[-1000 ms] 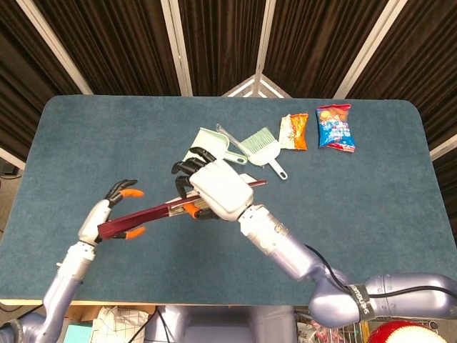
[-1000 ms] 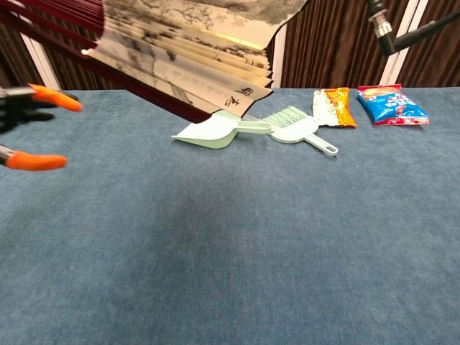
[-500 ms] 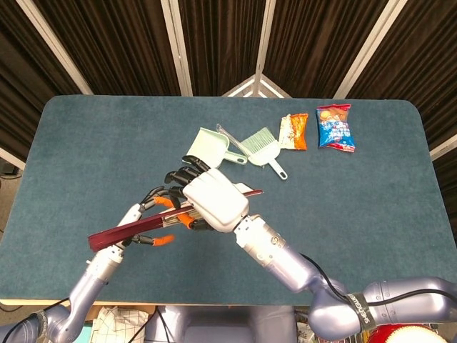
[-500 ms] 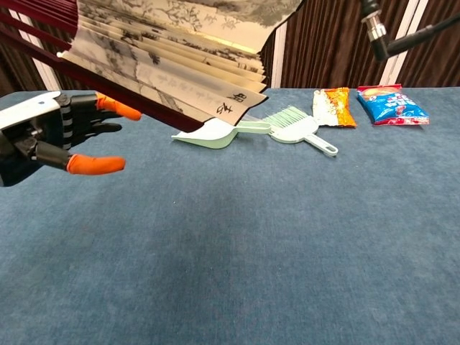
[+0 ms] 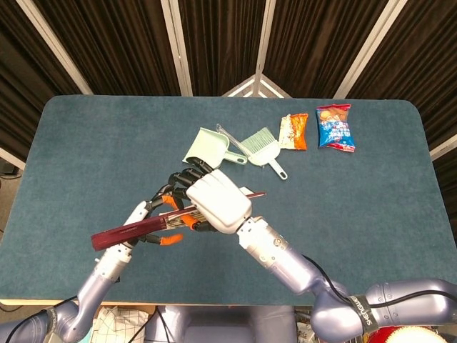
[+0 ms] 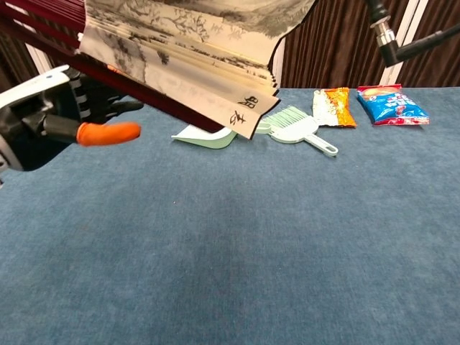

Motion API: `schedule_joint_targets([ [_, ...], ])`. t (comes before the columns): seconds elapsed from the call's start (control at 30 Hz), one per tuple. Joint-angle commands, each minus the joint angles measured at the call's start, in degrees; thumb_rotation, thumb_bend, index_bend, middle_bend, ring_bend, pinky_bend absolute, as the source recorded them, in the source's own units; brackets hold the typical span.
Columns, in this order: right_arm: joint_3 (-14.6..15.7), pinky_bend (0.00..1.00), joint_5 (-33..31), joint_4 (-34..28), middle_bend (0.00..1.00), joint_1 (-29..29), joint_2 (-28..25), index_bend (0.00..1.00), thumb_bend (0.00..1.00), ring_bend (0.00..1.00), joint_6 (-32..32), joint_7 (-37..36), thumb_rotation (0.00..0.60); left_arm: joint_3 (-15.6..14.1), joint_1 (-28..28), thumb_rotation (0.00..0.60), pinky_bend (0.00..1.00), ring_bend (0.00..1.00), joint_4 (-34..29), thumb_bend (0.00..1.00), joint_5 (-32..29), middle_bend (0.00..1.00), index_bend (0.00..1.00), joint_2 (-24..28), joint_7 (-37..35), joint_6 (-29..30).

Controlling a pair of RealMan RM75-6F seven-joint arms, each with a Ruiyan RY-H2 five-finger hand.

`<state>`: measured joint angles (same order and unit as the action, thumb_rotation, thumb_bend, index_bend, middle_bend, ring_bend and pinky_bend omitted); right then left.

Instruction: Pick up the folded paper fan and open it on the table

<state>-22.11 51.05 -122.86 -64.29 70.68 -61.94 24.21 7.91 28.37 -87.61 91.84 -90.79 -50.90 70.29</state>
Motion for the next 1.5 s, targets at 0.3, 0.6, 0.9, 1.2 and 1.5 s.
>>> schedule_joint_targets([
  [0.3, -0.05, 0.14, -0.44, -0.57, 0.31, 0.41, -1.20, 0.87, 0.46, 0.28, -0.66, 0.34, 0.600, -0.98, 0.90, 0.600, 0.00, 0.00, -0.18, 0.26, 0.63, 0.24, 0.43, -0.74, 0.70, 0.74],
  [0.6, -0.39, 0.14, -0.62, 1.00, 0.31, 1.73, -2.56, 0.87, 0.46, 0.28, -1.97, -0.61, 0.600, -3.90, -1.29, 0.600, 0.00, 0.00, 2.95, 0.26, 2.10, 0.24, 0.42, -0.40, -1.71, 4.62],
  [0.9, -0.25, 0.14, -0.47, 2.44, 0.31, 2.57, -3.57, 0.87, 0.46, 0.28, -1.38, -1.85, 0.600, -5.42, -2.88, 0.600, 0.00, 0.00, 6.62, 0.26, 2.70, 0.21, 0.29, 0.00, -6.94, 7.98],
  [1.2, -0.12, 0.14, -0.02, 3.20, 0.31, 3.29, -3.96, 0.87, 0.46, 0.28, -0.81, -3.36, 0.600, -4.81, -3.65, 0.600, 0.00, 0.00, 9.85, 0.26, 3.24, 0.19, 0.21, -0.78, -12.53, 12.22],
  [1.5, 0.00, 0.14, 2.11, 2.19, 0.31, 3.89, -4.12, 0.88, 0.46, 0.28, 0.08, -5.25, 0.600, -2.40, -1.64, 0.600, 0.00, 0.00, 11.28, 0.26, 1.39, 0.18, 0.20, -1.63, -12.72, 10.71],
])
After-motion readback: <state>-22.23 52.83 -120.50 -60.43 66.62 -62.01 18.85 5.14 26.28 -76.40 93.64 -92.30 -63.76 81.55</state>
